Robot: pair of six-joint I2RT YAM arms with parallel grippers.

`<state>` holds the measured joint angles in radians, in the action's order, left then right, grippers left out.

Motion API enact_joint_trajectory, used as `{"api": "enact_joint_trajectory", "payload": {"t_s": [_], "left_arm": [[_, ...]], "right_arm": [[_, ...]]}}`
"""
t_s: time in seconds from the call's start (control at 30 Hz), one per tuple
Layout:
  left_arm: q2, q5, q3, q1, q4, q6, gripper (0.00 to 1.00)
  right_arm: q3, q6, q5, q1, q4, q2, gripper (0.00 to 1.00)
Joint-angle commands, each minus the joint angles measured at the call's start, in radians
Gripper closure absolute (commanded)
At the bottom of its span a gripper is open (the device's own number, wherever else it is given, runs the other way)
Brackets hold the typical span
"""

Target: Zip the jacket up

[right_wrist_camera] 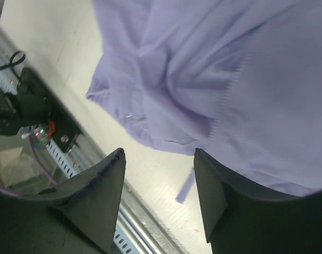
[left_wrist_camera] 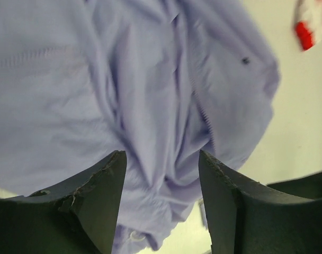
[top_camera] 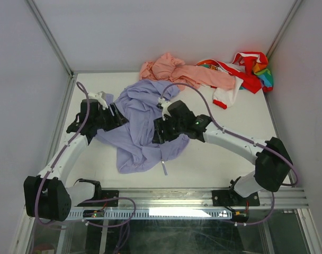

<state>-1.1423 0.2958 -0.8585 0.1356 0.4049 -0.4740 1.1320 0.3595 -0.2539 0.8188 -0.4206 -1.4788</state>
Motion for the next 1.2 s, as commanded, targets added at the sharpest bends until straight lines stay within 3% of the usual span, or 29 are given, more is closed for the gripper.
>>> {"api": "enact_joint_trajectory", "payload": {"t_s": [0.0, 0.13, 0.33, 0.5, 0.73, 0.93, 1.07, 1.17], "left_arm": [[0.024, -0.061, 0.104, -0.008, 0.062, -0.035, 0.42], [0.006, -0.123, 0.118, -0.008, 0.063, -0.030, 0.41], [-0.101, -0.183, 0.116, -0.008, 0.053, -0.031, 0.38], [-0.140, -0.229, 0.094, -0.019, 0.045, -0.027, 0.37], [-0.162, -0.317, -0.009, -0.026, 0.087, -0.004, 0.36], [-0.231, -0.333, -0.178, -0.024, 0.146, 0.052, 0.45], [-0.321, -0.299, -0.234, -0.009, 0.156, 0.060, 0.55], [-0.385, -0.322, -0.274, 0.033, 0.156, 0.068, 0.57]], "right_arm": [[0.015, 0.065, -0.048, 0.092, 0.125, -0.069, 0.43], [0.005, 0.088, -0.063, 0.126, 0.177, -0.145, 0.44], [-0.034, 0.099, 0.047, 0.111, 0.146, -0.223, 0.44], [-0.087, 0.136, 0.124, 0.055, 0.137, -0.239, 0.44], [-0.085, 0.120, 0.098, 0.039, 0.141, -0.219, 0.44], [-0.072, 0.110, 0.082, 0.040, 0.139, -0.197, 0.43], [-0.062, 0.103, 0.065, 0.040, 0.135, -0.212, 0.43], [-0.060, 0.104, 0.056, 0.040, 0.137, -0.226, 0.43]]}}
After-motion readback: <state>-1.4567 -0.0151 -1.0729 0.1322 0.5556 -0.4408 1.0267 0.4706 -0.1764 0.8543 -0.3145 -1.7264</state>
